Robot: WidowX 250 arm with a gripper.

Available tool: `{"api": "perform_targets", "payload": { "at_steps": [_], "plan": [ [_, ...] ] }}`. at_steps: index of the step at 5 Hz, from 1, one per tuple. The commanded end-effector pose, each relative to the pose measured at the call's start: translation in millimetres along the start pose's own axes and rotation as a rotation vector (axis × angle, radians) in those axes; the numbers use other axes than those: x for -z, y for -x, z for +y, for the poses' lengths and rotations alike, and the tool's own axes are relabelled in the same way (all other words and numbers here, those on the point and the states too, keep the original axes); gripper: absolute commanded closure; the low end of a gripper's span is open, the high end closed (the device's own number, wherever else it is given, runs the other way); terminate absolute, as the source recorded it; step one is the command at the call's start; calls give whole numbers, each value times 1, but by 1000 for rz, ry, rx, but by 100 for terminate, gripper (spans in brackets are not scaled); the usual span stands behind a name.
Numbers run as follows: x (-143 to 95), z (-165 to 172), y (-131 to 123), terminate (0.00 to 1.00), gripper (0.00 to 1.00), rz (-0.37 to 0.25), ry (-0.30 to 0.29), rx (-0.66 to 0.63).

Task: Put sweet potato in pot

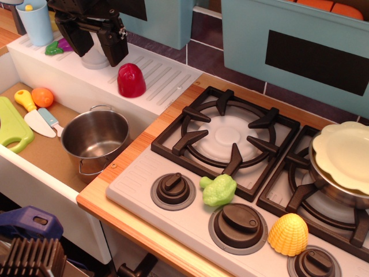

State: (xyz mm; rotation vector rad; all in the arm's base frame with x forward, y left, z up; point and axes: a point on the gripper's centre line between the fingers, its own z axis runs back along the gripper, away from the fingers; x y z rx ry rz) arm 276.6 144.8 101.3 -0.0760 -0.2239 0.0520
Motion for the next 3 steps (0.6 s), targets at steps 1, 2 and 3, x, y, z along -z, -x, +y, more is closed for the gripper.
{"api": "perform_targets", "payload": {
  "at_steps": [1, 2, 3],
  "plan": [
    [0, 0, 0, 0, 0, 0, 0, 0],
    [6, 4, -13, 0, 0, -19, 13, -9],
    [18, 5, -24, 0, 0, -40, 23, -1]
  ]
}}
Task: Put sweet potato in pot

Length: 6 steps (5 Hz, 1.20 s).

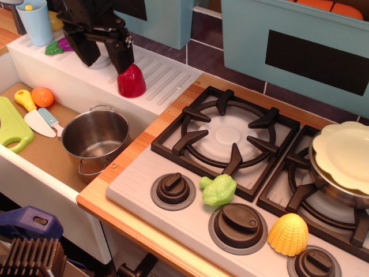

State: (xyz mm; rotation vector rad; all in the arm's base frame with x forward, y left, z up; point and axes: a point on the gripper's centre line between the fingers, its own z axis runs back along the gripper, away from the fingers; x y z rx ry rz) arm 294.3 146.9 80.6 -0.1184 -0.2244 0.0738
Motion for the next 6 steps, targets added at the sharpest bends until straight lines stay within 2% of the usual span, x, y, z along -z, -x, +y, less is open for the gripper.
{"api": "perform_targets", "payload": {
  "at_steps": [1, 3, 6],
  "plan": [
    [4, 4, -23, 0, 0, -51, 0, 39],
    [23, 9, -46, 0, 0, -96, 17, 51],
    [51, 8, -36, 0, 0, -129, 44, -8]
  ]
}}
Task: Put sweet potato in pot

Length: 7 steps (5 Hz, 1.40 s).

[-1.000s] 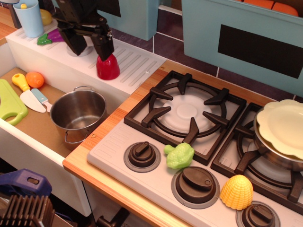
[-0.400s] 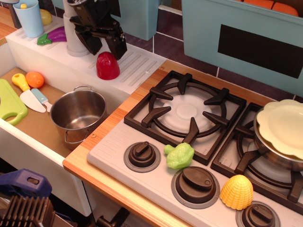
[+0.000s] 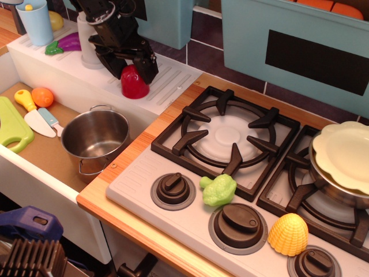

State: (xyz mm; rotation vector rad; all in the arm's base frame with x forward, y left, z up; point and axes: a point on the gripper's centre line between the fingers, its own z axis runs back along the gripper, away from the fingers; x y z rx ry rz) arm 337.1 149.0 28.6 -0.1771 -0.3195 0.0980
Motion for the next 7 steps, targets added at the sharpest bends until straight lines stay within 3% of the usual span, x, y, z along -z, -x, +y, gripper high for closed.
{"api": "perform_targets", "payload": {
  "at_steps": [1, 2, 3, 4, 5, 7],
  "plan": [
    [-1, 3, -4, 0, 0, -42, -9, 23],
    [3, 2, -4, 0, 100, -45, -4, 21],
    [8, 1, -7, 0, 100, -38, 10, 19],
    [-8, -8, -5, 0, 100, -14, -32, 1],
    [-34, -11, 4, 0, 100, 13, -79, -30],
    [-51, 1, 37, 0, 100, -2, -138, -90]
  ]
}}
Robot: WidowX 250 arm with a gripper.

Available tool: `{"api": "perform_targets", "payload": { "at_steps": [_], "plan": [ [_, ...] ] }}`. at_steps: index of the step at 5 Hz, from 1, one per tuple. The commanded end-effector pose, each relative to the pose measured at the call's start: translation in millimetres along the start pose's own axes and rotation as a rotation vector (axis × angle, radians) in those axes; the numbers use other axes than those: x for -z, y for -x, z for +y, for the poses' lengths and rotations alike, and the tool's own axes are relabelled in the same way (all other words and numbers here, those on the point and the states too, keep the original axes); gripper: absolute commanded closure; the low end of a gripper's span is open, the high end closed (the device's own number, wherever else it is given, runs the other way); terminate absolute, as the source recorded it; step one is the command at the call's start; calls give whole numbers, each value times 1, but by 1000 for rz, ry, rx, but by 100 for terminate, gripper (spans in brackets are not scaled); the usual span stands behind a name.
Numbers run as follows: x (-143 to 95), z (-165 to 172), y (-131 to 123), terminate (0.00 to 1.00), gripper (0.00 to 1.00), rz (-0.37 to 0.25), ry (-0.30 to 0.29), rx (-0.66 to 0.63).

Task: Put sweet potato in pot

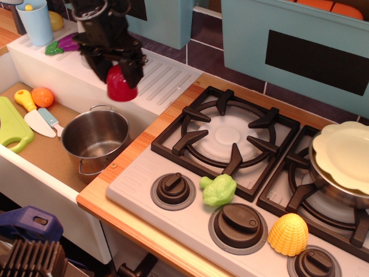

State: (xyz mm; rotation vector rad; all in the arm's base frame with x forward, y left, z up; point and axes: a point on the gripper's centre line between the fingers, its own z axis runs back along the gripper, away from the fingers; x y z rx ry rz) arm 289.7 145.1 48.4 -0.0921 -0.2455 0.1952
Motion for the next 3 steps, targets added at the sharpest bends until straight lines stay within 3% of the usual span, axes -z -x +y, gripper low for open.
{"api": "perform_targets", "payload": {
  "at_steps": [1, 2, 3],
  "plan": [
    [-12, 16, 17, 0, 100, -84, -48, 4],
    [-12, 16, 17, 0, 0, -84, -48, 4],
    [-12, 16, 17, 100, 0, -84, -48, 4]
  ]
}}
